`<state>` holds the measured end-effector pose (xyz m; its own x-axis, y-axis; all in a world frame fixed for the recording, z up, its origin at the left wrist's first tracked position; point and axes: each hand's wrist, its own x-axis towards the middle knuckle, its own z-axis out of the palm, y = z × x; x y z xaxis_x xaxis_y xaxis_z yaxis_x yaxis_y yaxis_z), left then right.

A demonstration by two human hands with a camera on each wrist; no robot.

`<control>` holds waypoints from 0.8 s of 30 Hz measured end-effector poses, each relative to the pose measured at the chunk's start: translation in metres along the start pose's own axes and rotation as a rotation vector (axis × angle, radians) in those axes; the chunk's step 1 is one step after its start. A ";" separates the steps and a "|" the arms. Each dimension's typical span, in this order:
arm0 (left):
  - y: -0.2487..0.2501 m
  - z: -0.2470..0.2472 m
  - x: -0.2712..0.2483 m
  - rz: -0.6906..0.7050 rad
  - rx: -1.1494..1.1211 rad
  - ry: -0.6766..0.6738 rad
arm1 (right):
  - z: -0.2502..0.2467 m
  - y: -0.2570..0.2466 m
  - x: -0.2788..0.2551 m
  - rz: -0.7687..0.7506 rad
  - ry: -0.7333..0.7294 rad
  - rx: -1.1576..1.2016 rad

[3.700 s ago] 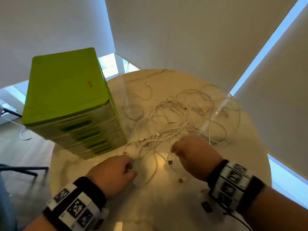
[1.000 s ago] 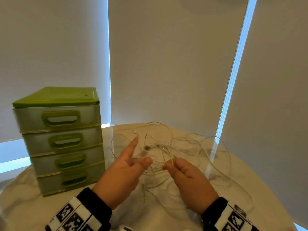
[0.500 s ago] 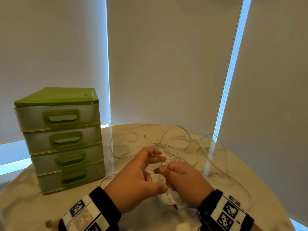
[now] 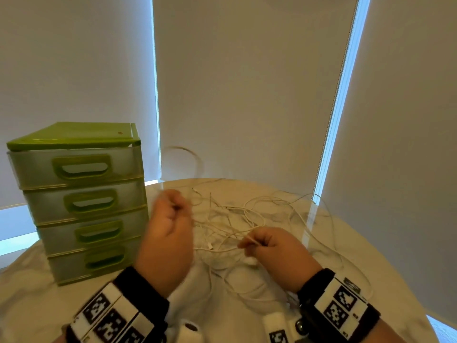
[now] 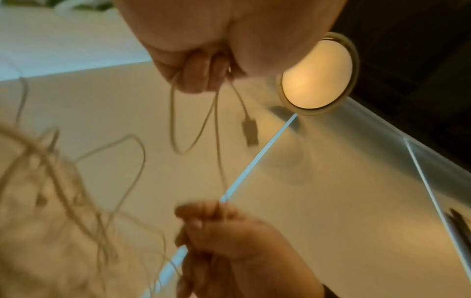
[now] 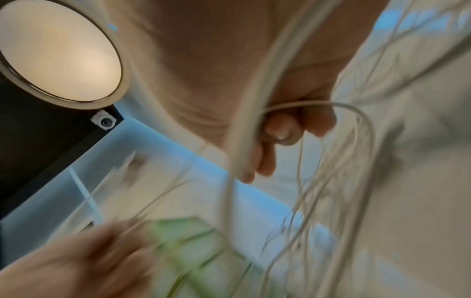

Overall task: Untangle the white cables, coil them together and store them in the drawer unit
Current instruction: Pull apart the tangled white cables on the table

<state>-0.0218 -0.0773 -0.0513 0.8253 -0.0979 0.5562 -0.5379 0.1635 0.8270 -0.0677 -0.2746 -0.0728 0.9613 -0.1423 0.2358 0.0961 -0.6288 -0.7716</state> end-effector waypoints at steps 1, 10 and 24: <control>0.005 -0.006 0.005 0.045 -0.080 0.127 | -0.007 0.004 0.004 0.048 0.089 0.035; 0.012 -0.016 0.013 0.150 -0.336 0.317 | -0.028 -0.020 0.016 0.120 0.409 0.808; -0.015 -0.028 0.016 -0.190 -0.123 0.139 | -0.162 -0.182 0.044 -0.130 0.341 0.433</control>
<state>0.0039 -0.0535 -0.0572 0.9296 -0.0039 0.3686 -0.3536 0.2738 0.8944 -0.0850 -0.2903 0.1736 0.8038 -0.3688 0.4667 0.3739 -0.2969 -0.8787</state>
